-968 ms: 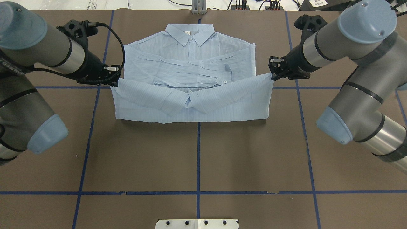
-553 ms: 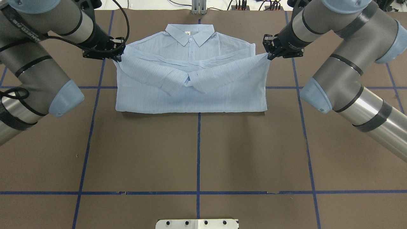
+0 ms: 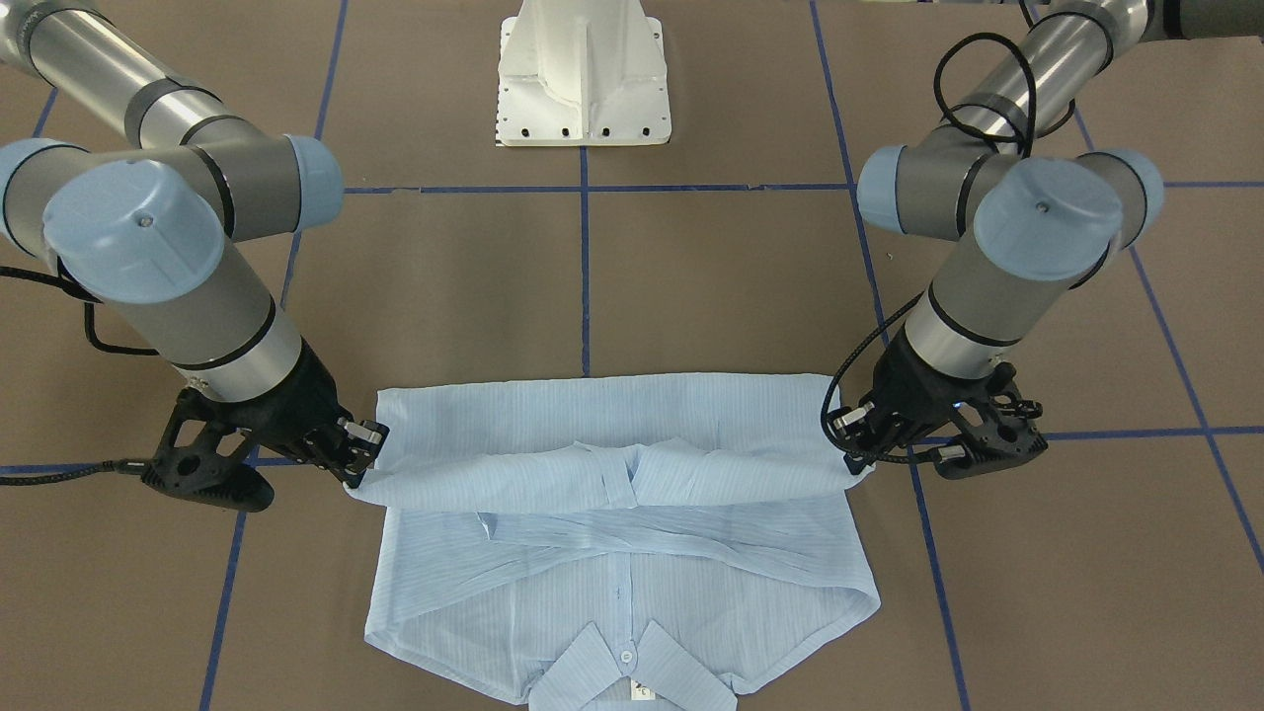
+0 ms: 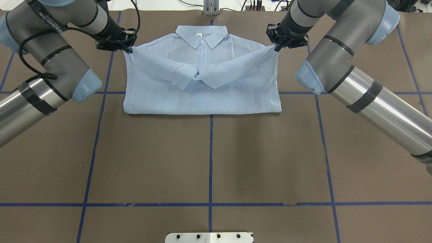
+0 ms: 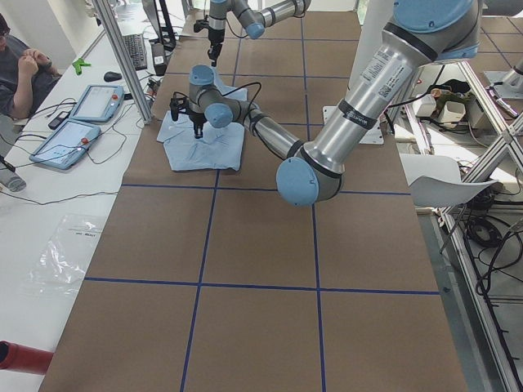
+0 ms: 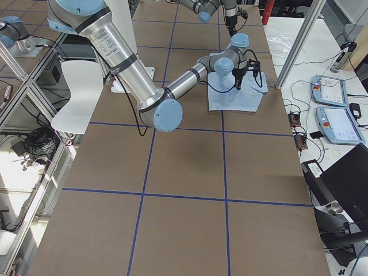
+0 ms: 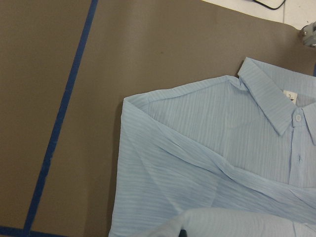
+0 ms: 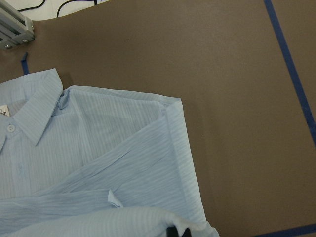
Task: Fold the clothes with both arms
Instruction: 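Release the hem at the collar and lift both grippers away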
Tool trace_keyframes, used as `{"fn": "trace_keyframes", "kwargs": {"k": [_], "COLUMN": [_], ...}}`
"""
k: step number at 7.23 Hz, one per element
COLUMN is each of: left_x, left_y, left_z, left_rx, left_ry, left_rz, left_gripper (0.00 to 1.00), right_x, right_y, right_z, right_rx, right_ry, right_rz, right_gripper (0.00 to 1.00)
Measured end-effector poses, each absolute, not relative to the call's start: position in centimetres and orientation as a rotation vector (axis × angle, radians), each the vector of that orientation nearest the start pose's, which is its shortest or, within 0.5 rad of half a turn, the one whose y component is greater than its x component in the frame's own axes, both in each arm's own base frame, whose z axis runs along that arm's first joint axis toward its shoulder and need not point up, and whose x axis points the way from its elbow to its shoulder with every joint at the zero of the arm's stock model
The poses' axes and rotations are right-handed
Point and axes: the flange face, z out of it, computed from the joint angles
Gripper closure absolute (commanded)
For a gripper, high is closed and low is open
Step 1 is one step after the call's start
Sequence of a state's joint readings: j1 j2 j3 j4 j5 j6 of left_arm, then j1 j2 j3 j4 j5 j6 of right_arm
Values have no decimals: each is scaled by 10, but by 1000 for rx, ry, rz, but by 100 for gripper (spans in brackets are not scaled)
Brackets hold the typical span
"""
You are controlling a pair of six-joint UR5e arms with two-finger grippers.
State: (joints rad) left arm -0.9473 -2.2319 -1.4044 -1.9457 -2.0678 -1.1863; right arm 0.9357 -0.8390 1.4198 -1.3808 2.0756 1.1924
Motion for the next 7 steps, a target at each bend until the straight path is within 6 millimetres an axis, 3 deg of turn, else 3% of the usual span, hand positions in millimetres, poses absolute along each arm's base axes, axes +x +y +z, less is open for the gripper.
{"fn": "trace_keyframes", "kwargs": {"k": [3,5,6,7], "left_x": [375,380,382,383], "left_y": [-669,-677,-680,-681], "left_z": [304,306,309,311], "left_rx": [158,159,160,159], "left_ry": [955,955,958,960], "left_rz": [-307,-307,-309,-315], "left_gripper": [100,100,1,0], "right_x": [-397,-408,-410,-412], "right_y": [-682,-694,-695,-695], "right_z": [283,281,281,280], "right_rx": [92,88,87,88], "right_ry": [-902,-899,-898,-897], "right_rz": [318,317,316,314], "right_gripper": [100,100,1,0]}}
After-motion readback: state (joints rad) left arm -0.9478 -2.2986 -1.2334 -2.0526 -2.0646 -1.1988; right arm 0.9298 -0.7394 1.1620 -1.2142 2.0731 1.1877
